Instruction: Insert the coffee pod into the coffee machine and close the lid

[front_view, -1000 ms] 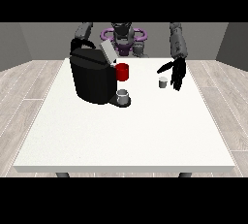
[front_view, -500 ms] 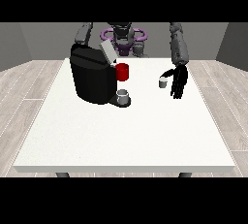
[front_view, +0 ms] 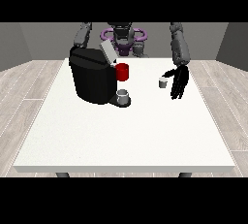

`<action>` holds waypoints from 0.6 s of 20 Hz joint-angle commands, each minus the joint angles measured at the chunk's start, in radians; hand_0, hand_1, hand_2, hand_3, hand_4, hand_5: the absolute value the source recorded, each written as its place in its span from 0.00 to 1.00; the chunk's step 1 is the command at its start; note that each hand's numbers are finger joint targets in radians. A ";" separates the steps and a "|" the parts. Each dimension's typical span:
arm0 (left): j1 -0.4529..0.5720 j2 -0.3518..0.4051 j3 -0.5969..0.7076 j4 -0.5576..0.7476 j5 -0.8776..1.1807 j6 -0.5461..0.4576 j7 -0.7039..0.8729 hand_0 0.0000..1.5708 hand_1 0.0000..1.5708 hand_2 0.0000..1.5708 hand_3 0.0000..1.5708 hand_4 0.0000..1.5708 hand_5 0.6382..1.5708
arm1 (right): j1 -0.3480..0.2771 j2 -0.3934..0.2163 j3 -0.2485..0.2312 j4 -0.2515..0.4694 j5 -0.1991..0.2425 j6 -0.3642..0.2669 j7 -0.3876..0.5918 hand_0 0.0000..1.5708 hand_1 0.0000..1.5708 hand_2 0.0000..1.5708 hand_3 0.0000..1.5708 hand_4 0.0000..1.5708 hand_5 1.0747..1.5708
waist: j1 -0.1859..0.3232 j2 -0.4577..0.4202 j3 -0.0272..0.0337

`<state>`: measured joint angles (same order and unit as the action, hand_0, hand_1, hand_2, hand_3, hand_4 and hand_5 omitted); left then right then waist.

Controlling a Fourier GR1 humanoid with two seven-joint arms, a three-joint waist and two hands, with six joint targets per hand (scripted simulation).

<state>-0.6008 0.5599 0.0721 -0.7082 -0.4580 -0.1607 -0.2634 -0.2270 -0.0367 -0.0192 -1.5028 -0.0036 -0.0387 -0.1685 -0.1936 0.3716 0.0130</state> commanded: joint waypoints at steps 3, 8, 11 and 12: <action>-0.037 0.021 0.010 0.084 -0.026 -0.019 0.023 0.25 0.25 0.45 0.38 0.00 1.00 | 0.035 0.006 -0.005 0.015 0.003 -0.007 -0.037 0.00 0.00 0.00 0.00 0.25 1.00 | -0.034 0.011 -0.0132; -0.045 -0.054 -0.044 0.049 -0.085 0.040 0.008 0.71 0.71 0.75 0.71 0.00 1.00 | -0.044 0.011 -0.044 0.097 -0.007 -0.040 -0.013 0.00 0.00 0.00 0.00 0.25 1.00 | 0.016 -0.019 -0.0130; -0.054 -0.056 -0.048 0.067 -0.113 0.087 -0.021 0.75 0.75 0.76 0.69 0.00 1.00 | -0.068 0.015 -0.033 0.079 -0.014 -0.032 -0.003 0.00 0.00 0.00 0.00 0.26 1.00 | 0.003 0.013 -0.0134; -0.013 -0.098 -0.068 0.040 -0.122 0.111 -0.009 0.75 0.75 0.77 0.69 0.00 1.00 | -0.040 -0.022 -0.064 0.118 -0.032 0.007 -0.051 0.00 0.00 0.00 0.00 0.26 1.00 | -0.005 0.003 -0.0128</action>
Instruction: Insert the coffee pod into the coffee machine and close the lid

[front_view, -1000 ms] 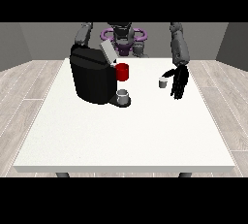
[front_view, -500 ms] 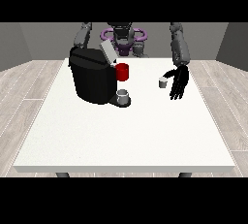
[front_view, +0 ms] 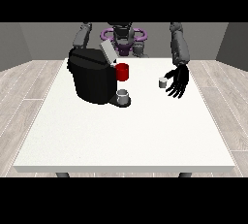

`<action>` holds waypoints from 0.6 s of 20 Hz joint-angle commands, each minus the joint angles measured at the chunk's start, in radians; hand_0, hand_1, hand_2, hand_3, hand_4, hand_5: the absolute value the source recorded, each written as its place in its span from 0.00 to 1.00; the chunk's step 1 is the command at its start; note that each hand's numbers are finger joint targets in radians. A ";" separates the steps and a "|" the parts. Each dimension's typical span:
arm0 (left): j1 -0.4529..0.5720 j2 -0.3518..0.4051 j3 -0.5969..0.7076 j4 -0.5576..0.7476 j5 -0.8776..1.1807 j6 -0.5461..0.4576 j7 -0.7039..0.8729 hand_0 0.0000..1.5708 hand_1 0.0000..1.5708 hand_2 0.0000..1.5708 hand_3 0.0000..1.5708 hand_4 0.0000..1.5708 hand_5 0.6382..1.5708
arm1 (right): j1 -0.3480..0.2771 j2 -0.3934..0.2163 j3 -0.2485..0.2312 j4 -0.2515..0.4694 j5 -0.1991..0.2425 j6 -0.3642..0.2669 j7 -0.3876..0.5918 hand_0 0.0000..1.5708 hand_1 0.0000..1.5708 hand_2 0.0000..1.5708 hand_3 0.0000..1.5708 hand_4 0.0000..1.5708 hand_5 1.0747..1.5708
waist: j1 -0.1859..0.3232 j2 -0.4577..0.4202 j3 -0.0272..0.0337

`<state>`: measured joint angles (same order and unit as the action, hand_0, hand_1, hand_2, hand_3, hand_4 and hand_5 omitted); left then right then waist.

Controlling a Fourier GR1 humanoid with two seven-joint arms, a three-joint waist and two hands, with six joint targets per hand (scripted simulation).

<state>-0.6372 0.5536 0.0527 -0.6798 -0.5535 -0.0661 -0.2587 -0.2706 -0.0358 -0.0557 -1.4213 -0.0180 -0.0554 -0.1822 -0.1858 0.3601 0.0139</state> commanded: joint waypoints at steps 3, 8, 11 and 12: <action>0.000 -0.085 -0.043 0.038 -0.034 0.002 -0.014 0.80 0.80 0.79 0.70 0.00 1.00 | 0.016 0.007 0.020 0.014 0.006 0.009 0.004 0.00 0.00 0.00 0.00 0.23 1.00 | -0.027 -0.014 -0.0144; 0.054 -0.155 -0.095 0.020 -0.074 0.014 -0.013 0.84 0.84 0.84 0.73 0.04 1.00 | 0.044 0.028 0.015 0.059 0.011 -0.019 0.021 0.00 0.00 0.00 0.00 0.20 1.00 | 0.005 -0.099 -0.0142; 0.017 -0.157 -0.086 0.024 -0.088 0.004 0.043 0.77 0.77 0.83 0.77 0.09 1.00 | 0.025 -0.006 -0.030 0.126 -0.023 0.020 -0.025 0.00 0.00 0.00 0.00 0.23 1.00 | 0.012 -0.103 -0.0137; -0.029 -0.147 -0.081 0.037 -0.093 0.011 0.027 0.76 0.76 0.81 0.75 0.15 1.00 | -0.054 0.007 -0.028 0.090 -0.008 -0.033 0.038 0.00 0.00 0.00 0.00 0.23 1.00 | 0.005 -0.068 -0.0142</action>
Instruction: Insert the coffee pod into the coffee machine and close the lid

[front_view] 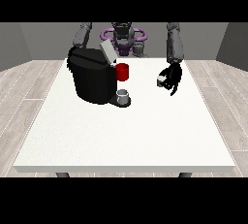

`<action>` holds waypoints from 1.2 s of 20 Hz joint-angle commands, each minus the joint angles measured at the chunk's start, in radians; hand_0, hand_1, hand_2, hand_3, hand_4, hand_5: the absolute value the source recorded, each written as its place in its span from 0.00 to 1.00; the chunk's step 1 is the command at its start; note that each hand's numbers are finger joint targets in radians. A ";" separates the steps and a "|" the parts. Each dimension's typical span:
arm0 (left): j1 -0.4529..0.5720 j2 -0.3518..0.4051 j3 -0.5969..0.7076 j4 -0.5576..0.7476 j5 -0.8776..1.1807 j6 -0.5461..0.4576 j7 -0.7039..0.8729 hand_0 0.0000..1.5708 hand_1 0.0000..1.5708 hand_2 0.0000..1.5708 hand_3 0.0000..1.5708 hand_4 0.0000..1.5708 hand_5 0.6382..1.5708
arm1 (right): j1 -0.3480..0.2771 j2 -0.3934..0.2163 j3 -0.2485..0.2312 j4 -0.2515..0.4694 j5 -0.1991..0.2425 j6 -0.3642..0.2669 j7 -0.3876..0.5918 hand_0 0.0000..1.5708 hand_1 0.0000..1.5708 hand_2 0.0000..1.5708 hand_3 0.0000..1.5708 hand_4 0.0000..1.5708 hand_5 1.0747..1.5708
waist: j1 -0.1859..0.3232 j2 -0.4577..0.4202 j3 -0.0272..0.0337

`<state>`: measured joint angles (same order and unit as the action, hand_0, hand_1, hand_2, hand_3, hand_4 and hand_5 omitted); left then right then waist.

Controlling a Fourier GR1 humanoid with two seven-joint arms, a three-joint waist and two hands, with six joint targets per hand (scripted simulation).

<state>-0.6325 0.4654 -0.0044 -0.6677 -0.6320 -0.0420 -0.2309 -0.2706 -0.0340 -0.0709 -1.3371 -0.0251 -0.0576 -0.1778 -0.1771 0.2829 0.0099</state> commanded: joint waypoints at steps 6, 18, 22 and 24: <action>-0.017 -0.046 0.018 0.051 0.009 0.002 -0.141 0.99 0.99 0.97 0.91 0.45 1.00 | 0.040 0.000 -0.002 0.010 -0.004 0.004 -0.030 0.00 0.00 0.00 0.00 0.26 1.00 | 0.004 -0.023 -0.0104; -0.099 -0.118 0.023 -0.002 0.024 -0.137 -0.002 0.92 0.92 0.88 0.83 0.37 1.00 | 0.066 -0.023 -0.053 0.221 -0.030 0.034 -0.110 0.00 0.00 0.00 0.00 0.18 1.00 | 0.069 -0.171 -0.0095; -0.140 -0.109 0.046 -0.039 0.050 -0.173 -0.006 0.91 0.91 0.90 0.85 0.37 1.00 | 0.073 -0.036 -0.063 0.256 -0.034 0.048 -0.123 0.00 0.00 0.00 0.00 0.19 1.00 | 0.080 -0.188 -0.0095; -0.159 -0.069 0.069 -0.026 0.057 -0.194 -0.018 0.80 0.80 0.83 0.80 0.37 1.00 | 0.042 -0.041 -0.050 0.217 -0.022 0.034 -0.096 0.00 0.00 0.00 0.00 0.17 1.00 | 0.063 -0.182 -0.0098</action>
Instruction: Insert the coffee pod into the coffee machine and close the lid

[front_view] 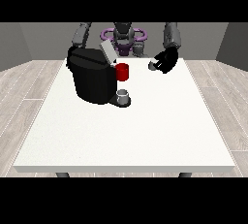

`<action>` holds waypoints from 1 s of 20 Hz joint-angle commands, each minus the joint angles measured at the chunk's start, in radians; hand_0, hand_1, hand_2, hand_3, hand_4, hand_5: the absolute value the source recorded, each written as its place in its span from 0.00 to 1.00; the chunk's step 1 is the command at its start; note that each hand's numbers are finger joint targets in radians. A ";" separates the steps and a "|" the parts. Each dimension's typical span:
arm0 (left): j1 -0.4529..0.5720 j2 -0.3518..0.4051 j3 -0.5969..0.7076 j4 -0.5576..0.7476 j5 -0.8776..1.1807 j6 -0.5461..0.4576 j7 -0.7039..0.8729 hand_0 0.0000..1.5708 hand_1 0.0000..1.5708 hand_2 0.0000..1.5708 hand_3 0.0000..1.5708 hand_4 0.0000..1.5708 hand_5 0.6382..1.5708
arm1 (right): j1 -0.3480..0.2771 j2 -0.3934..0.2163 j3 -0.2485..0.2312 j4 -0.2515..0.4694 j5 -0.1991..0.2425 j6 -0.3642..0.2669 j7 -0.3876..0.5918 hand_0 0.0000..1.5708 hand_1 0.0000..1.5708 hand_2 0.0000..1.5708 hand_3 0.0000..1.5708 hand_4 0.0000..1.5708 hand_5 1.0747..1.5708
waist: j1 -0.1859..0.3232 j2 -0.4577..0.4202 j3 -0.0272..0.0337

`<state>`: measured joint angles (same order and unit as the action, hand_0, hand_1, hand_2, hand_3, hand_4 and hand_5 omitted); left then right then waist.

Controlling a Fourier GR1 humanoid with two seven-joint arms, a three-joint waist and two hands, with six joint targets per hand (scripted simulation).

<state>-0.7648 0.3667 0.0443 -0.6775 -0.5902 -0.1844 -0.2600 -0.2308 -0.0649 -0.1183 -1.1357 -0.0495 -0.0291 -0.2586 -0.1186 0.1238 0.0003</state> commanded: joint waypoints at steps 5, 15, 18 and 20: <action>0.067 -0.093 -0.036 -0.085 -0.020 0.006 0.064 0.80 0.80 0.83 0.80 0.37 1.00 | 0.051 -0.053 -0.031 0.058 -0.026 0.059 -0.028 0.00 0.00 0.00 0.00 0.17 1.00 | 0.036 -0.096 0.0000; -0.068 -0.189 0.006 -0.147 0.035 -0.045 0.249 0.87 0.87 0.90 0.87 0.42 1.00 | 0.012 -0.041 -0.010 0.023 -0.020 0.038 0.041 0.00 0.00 0.00 0.00 0.10 1.00 | -0.003 -0.116 -0.0002; -0.178 -0.204 0.025 -0.173 0.065 -0.092 0.337 0.86 0.86 0.91 0.89 0.42 1.00 | 0.002 -0.036 -0.042 0.092 -0.031 0.038 -0.072 0.00 0.00 0.00 0.00 0.13 1.00 | 0.007 -0.072 0.0006; -0.173 -0.164 0.032 -0.168 0.054 -0.084 0.303 0.93 0.93 0.92 0.85 0.39 1.00 | 0.006 -0.022 -0.003 0.060 -0.007 0.032 -0.050 0.00 0.00 0.00 0.00 0.12 1.00 | -0.019 -0.051 0.0000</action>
<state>-0.8804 0.2051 0.0656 -0.8272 -0.5390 -0.2702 0.0050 -0.2054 -0.0861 -0.1200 -1.0912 -0.0570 -0.0029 -0.2751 -0.1269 0.0351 0.0003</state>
